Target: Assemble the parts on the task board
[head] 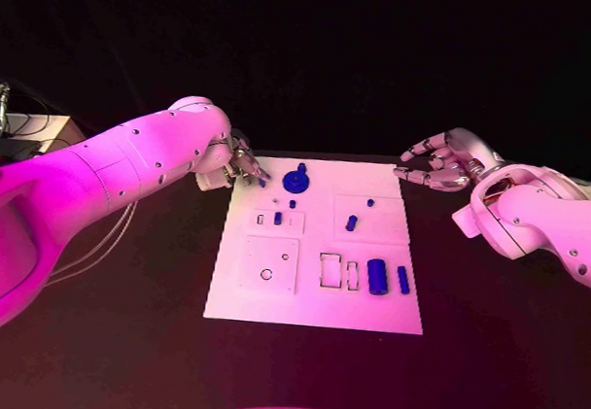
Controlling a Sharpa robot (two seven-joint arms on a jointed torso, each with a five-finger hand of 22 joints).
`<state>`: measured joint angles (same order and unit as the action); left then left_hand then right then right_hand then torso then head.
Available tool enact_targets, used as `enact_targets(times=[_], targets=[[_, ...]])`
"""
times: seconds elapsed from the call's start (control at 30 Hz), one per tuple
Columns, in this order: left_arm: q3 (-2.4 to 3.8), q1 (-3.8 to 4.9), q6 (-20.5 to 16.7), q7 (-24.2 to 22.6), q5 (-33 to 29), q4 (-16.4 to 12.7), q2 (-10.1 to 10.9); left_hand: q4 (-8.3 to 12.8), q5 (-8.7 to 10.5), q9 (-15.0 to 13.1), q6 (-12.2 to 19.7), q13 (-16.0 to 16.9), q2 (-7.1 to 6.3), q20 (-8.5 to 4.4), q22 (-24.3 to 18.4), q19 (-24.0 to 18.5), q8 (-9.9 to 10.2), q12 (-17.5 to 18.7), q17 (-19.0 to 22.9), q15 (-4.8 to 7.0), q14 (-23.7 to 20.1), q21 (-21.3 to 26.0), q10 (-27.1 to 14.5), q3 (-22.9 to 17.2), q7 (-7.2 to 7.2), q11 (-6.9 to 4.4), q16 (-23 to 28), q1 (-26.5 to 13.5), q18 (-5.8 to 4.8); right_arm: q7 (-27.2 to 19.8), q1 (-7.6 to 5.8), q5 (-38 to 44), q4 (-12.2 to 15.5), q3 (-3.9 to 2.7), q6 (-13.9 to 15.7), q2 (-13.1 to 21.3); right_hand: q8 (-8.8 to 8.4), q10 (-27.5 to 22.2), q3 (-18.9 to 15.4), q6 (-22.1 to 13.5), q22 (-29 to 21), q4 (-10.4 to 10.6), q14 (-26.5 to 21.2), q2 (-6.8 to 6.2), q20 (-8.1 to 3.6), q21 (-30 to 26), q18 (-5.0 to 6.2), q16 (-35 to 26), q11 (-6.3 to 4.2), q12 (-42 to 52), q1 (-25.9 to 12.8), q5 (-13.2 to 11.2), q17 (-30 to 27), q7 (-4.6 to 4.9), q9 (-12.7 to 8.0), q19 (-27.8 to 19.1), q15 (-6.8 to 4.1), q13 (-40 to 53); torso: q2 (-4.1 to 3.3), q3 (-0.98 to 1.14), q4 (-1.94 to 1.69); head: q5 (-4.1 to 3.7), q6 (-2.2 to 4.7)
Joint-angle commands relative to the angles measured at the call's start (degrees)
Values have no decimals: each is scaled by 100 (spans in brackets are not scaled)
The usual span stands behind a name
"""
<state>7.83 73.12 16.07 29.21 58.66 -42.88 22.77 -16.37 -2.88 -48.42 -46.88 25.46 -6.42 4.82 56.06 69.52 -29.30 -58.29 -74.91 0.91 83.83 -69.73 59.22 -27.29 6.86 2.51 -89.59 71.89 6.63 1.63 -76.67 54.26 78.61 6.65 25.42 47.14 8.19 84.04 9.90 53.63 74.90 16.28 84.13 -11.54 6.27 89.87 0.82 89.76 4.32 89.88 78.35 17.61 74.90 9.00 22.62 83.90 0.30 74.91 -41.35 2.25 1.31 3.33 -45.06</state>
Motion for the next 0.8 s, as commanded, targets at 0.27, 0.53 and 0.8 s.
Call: enact_targets(times=[0.27,0.53,0.8], targets=[[-4,12,10,-97,-123,17,-7,15,-5,29,44,-38,58,-25,46,37,-118,-19,-1362,39,540,-48,-11,-346,-65,-51,25,186,53,-52,-1,57,1,-3,-17,-4,18,582,-16,-25,1510,17,576,14,-18,13,-82,9,1,-3,-50,-3,1465,3,8,610,-14,1496,-2,0,0,2,-19],[-4,12,31,-172,-214,19,-3,228,-6,19,116,-107,-17,-45,91,24,-373,-5,-1352,81,534,-82,16,-1211,-122,-99,31,312,50,-48,-1,60,-10,-3,-33,-9,18,582,-16,-25,1510,17,576,14,-18,13,-82,9,1,-3,-50,-3,1465,3,8,610,-14,1496,4,0,-2,4,-32],[-5,11,-108,-215,-422,21,7,980,-14,18,98,-192,-110,-63,201,39,-740,5,-1403,120,562,-177,156,-2490,-150,-133,8,-231,39,-49,-1,62,-23,-3,-43,-11,18,582,-16,-25,1510,17,576,14,-18,13,-82,9,1,-3,-50,-3,1465,3,8,610,-14,1496,13,-1,-10,13,-27]])
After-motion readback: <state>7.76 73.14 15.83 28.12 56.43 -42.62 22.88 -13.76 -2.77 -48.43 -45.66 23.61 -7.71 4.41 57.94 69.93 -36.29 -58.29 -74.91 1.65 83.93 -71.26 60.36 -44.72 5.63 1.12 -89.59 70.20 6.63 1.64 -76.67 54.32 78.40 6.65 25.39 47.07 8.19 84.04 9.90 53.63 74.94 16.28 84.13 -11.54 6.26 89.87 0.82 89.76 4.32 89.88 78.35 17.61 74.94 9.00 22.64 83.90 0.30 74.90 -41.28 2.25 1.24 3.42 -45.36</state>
